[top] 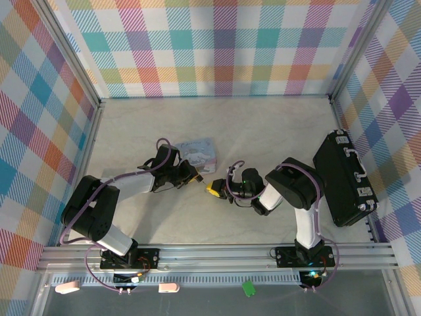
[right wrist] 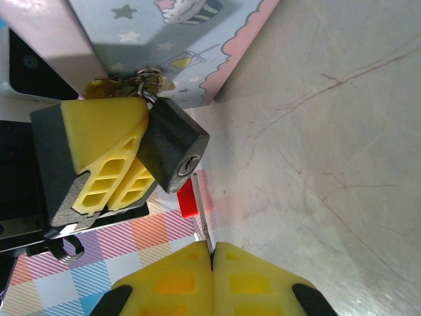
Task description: Unlock a padlock with a key
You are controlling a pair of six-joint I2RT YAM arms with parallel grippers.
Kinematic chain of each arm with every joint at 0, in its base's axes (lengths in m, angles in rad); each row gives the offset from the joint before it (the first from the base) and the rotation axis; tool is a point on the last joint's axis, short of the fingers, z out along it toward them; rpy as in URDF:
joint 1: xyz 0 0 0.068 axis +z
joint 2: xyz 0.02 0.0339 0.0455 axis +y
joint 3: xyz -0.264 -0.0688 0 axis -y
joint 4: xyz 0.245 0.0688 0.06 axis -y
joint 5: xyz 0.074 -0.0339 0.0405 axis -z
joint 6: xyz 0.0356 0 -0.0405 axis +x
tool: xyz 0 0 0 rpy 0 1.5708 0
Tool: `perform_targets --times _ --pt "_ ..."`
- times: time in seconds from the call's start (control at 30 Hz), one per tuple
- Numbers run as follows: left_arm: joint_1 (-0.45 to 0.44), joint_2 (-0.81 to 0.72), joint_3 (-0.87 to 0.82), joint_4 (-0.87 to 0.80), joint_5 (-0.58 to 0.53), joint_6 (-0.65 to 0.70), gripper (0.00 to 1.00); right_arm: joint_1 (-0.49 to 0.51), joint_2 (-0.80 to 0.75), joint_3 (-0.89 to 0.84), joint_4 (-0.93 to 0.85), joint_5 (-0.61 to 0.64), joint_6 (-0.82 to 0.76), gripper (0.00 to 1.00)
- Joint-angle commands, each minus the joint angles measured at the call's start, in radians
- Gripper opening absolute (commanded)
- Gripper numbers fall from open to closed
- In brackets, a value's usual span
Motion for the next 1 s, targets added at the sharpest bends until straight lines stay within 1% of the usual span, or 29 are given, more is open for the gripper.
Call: perform_targets --times 0.0,0.27,0.97 --pt "-0.013 -0.002 -0.005 0.065 0.028 -0.009 0.03 -0.006 0.027 -0.002 0.067 -0.017 0.003 0.0" --pt "-0.013 -0.005 -0.013 0.07 0.028 -0.012 0.03 -0.01 0.044 -0.004 0.103 -0.02 0.021 0.0" --pt "-0.019 0.008 -0.031 0.113 0.038 -0.035 0.03 -0.022 0.036 0.014 0.103 -0.018 0.037 0.0"
